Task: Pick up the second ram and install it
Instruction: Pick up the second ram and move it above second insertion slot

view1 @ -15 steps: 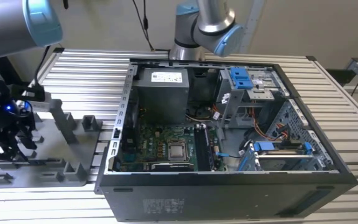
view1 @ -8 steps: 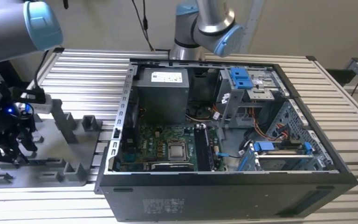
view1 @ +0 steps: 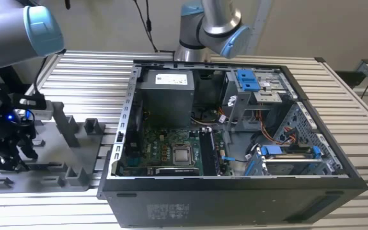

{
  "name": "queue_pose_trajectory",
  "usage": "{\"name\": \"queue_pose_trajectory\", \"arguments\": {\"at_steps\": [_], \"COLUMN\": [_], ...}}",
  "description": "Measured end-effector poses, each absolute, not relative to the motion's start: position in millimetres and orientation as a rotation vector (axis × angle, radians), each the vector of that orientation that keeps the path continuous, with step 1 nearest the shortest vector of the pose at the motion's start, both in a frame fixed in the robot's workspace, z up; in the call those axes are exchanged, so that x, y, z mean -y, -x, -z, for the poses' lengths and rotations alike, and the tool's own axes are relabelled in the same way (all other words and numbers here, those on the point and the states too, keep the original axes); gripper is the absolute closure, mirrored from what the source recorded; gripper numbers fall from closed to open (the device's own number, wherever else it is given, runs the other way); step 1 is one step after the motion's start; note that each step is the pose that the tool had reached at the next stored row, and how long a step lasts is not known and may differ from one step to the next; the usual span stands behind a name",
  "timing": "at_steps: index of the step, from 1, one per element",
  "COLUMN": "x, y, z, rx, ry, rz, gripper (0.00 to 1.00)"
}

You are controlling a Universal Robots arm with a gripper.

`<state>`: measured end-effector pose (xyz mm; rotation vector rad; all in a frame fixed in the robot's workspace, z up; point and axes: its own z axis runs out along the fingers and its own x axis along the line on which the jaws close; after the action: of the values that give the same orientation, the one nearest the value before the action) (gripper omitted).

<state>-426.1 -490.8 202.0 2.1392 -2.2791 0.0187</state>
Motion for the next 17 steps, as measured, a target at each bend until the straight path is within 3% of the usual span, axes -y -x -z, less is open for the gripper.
{"name": "queue_pose_trajectory", "arguments": {"at_steps": [15, 16, 17], "x": [493.6, 493.6, 493.6], "y": [426.9, 426.9, 426.9], "z": [-196.5, -196.5, -196.5], "rx": [2.267, 2.267, 2.267], "ry": [-2.152, -2.152, -2.152], "rz": [-0.019, -0.019, -0.019], "gripper": [0.58, 0.67, 0.67]}}
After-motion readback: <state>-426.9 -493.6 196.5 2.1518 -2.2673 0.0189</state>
